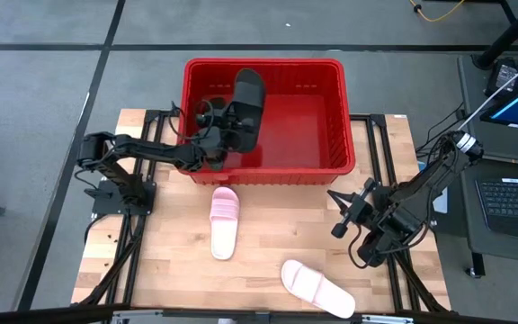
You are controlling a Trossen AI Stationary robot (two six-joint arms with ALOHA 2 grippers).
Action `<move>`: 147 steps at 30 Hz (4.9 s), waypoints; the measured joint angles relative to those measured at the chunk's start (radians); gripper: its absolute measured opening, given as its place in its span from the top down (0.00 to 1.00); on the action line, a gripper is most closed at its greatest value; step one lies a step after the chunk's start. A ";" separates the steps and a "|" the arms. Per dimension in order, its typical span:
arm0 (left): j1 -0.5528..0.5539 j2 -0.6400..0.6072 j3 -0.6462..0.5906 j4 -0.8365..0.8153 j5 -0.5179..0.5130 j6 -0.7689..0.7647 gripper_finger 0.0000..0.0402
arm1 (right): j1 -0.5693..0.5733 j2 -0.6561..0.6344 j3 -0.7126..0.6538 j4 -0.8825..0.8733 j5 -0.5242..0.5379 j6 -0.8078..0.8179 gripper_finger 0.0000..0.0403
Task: Pick and place slides into bin
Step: Put the black slipper into the red bin
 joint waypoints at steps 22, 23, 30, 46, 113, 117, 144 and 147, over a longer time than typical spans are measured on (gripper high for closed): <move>0.035 0.052 0.000 -0.003 -0.003 -0.046 0.99 | -0.082 0.000 -0.074 -0.018 0.002 -0.012 0.99; 0.036 0.052 0.000 -0.003 0.000 -0.046 0.99 | -0.082 0.000 -0.083 -0.018 0.007 0.001 0.99; 0.057 0.052 0.000 -0.003 0.033 -0.046 0.99 | -0.083 -0.007 -0.093 -0.018 0.008 0.013 0.99; 0.103 0.051 0.000 -0.114 0.045 -0.132 0.99 | -0.083 -0.050 -0.093 -0.014 0.000 0.039 0.99; 0.267 0.299 0.000 -0.165 0.129 -0.412 0.99 | -0.094 -0.050 -0.093 -0.020 -0.001 0.031 0.98; 0.268 0.299 0.000 -0.174 0.129 -0.411 0.99 | -0.093 -0.050 -0.093 -0.020 -0.001 0.031 0.98; 0.309 0.302 0.000 -0.270 0.187 -0.464 0.99 | -0.094 -0.050 -0.094 -0.035 0.000 0.032 0.98; 0.312 0.302 0.000 -0.270 0.202 -0.464 0.99 | -0.094 -0.050 -0.094 -0.035 0.000 0.032 0.98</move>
